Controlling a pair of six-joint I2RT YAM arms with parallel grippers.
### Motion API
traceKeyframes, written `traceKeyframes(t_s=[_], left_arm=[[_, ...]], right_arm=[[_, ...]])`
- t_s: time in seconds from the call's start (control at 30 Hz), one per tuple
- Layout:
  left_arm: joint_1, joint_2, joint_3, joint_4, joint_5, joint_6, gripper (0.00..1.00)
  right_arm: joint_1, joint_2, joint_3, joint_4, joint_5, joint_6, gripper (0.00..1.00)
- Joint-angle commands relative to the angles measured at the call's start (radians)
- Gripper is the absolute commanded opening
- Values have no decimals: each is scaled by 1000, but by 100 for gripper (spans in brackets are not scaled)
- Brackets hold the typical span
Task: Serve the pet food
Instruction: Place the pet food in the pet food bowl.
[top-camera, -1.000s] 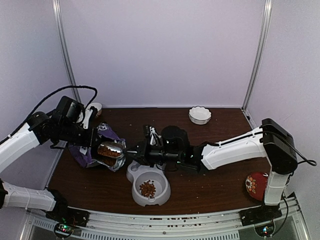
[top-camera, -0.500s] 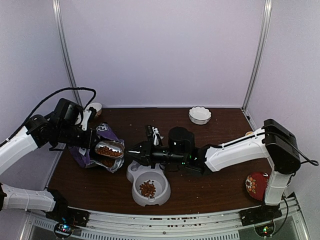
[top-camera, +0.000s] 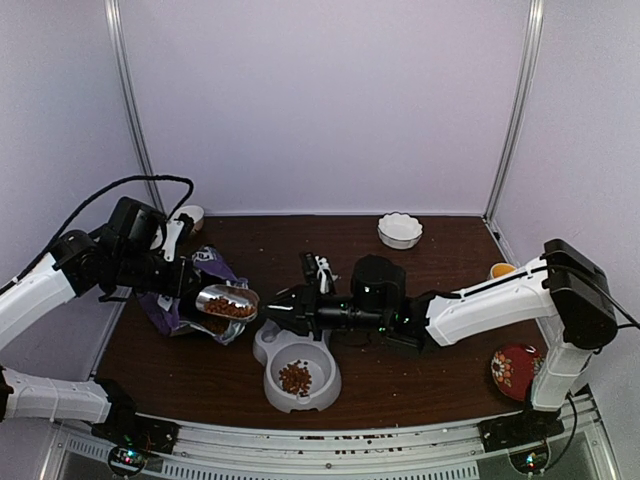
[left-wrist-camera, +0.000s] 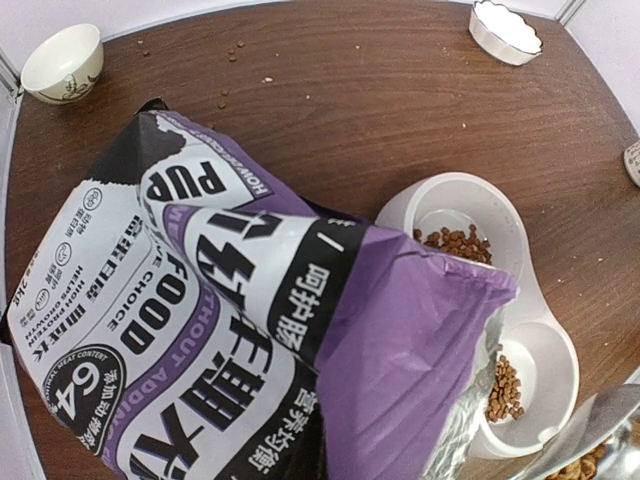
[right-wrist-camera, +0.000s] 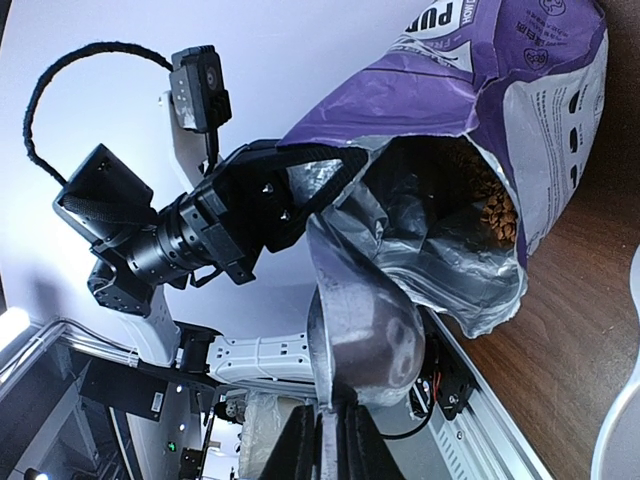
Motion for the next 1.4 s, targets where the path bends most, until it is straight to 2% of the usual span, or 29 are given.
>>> traceKeyframes(t_s=[0.0, 0.3, 1.37], left_arm=[[10, 6, 41, 51, -90, 43, 0], [15, 0, 52, 29, -141, 78, 0], [65, -37, 8, 63, -120, 82, 0]], right_arm=[[9, -72, -21, 5, -11, -23, 0], [19, -127, -79, -5, -6, -28, 0], [23, -358, -217, -214, -28, -119, 0]])
